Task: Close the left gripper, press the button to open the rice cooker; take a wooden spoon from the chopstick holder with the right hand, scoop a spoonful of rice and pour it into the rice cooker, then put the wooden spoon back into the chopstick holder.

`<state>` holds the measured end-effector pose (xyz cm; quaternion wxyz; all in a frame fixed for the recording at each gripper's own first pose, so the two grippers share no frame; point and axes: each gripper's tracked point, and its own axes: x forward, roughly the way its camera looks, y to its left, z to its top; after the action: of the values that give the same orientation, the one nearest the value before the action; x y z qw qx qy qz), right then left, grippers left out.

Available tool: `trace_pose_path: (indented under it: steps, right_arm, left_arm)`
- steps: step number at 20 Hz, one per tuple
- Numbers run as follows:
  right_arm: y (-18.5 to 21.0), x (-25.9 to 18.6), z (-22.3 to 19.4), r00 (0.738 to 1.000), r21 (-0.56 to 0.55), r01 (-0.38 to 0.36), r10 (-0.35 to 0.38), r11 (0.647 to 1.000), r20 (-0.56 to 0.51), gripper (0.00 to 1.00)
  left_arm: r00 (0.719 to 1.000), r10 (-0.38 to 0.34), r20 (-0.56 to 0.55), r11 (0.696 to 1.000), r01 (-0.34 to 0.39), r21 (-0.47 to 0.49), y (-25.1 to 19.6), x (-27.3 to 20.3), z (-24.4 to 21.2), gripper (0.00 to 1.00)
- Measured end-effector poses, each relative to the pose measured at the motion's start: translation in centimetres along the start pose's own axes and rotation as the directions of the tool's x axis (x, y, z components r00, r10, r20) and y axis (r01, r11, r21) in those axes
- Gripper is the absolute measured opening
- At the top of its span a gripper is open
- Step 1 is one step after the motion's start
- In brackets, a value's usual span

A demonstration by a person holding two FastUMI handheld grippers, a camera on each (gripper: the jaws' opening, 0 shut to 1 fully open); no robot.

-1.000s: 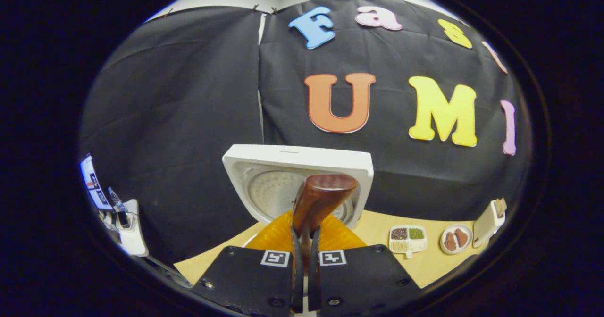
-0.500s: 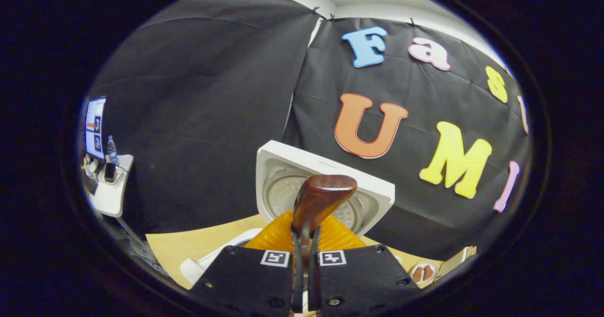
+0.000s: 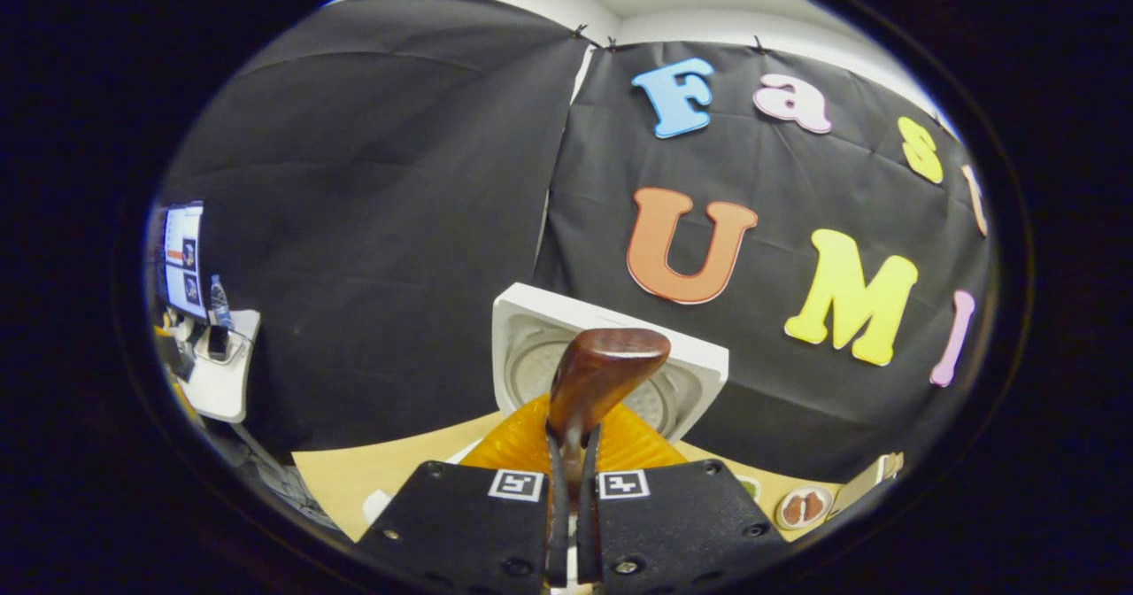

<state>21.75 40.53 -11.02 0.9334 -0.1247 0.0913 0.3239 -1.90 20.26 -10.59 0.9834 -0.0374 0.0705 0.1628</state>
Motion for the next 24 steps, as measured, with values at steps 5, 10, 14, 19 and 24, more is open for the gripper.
trace_pose_path:
  steps: [5,10,14,19,24]
  right_arm:
    - [-4.0,-3.9,0.4,0.999,0.175,0.051,-0.054,0.983,0.01,0.09]
    - [-10.9,-10.2,-0.9,0.984,0.277,0.171,-0.177,0.945,-0.004,0.1]
    - [-17.4,-16.7,-1.8,0.956,0.315,0.281,-0.293,0.907,-0.009,0.1]
    - [-25.4,-24.7,-4.9,0.899,0.348,0.421,-0.437,0.837,-0.036,0.09]
    - [-32.0,-29.5,-11.0,0.841,0.38,0.531,-0.526,0.757,-0.128,0.09]
  left_arm:
    - [0.998,-0.055,0.022,0.998,0.055,0.008,-2.6,-1.4,1.5,0.94]
    - [0.99,-0.137,0.027,0.991,0.137,0.003,-6.8,-1.2,1.8,0.94]
    - [0.975,-0.219,0.041,0.976,0.219,0.003,-10.5,-0.4,2.3,0.94]
    - [0.952,-0.302,0.049,0.953,0.303,-0.012,-15.0,0.8,3.1,0.94]
    - [0.938,-0.342,0.052,0.939,0.344,-0.027,-18.8,1.8,3.7,0.94]
